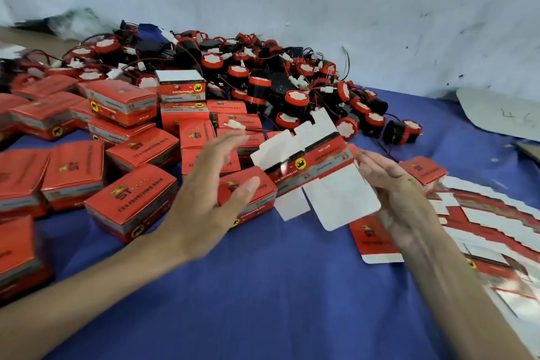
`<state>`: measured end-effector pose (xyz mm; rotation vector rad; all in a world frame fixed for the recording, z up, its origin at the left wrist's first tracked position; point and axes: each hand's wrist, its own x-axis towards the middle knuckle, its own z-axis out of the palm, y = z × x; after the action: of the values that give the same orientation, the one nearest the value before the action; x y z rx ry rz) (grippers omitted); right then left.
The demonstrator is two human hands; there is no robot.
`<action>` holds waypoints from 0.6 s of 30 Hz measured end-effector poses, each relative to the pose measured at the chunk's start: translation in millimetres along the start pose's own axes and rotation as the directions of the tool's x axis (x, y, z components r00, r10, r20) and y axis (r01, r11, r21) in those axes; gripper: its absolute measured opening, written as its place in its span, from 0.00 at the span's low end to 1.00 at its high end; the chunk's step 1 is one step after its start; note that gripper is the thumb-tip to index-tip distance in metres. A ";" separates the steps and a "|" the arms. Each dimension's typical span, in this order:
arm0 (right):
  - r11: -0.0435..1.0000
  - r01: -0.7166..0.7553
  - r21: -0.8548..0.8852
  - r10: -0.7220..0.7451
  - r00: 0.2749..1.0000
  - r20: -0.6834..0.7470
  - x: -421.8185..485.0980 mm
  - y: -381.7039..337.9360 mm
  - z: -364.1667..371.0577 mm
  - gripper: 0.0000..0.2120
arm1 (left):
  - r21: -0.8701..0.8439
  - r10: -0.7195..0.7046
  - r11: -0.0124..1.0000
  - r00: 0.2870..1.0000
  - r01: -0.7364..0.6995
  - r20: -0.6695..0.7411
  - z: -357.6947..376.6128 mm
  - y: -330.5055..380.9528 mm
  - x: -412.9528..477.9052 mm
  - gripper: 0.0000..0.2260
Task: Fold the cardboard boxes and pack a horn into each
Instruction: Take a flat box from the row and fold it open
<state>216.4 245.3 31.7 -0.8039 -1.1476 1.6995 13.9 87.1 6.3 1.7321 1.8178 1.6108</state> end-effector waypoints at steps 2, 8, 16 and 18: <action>0.998 -0.040 0.039 0.039 0.999 0.027 3.9 9.9 -7.3 0.20 | 0.166 -0.058 0.985 0.995 0.044 0.085 3.8 -9.8 -2.8 0.26; 0.883 -0.006 -0.469 0.081 0.987 0.138 -7.2 31.3 0.2 0.10 | 0.405 0.035 0.909 0.987 -0.097 0.159 12.3 -21.2 -9.2 0.26; 0.883 0.349 -0.314 -0.357 0.933 0.034 -1.4 15.2 -9.1 0.06 | 0.390 -0.020 0.921 0.995 -0.019 0.097 7.8 -12.8 -7.6 0.24; 0.933 0.289 -0.216 -0.243 0.946 0.217 -5.7 10.1 -17.0 0.11 | 0.176 -0.067 0.982 0.997 0.060 0.031 -0.4 0.7 -1.8 0.24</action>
<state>230.2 244.3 16.4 -0.6092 -1.5461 1.4447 14.6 85.3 6.1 1.7404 2.0300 1.4240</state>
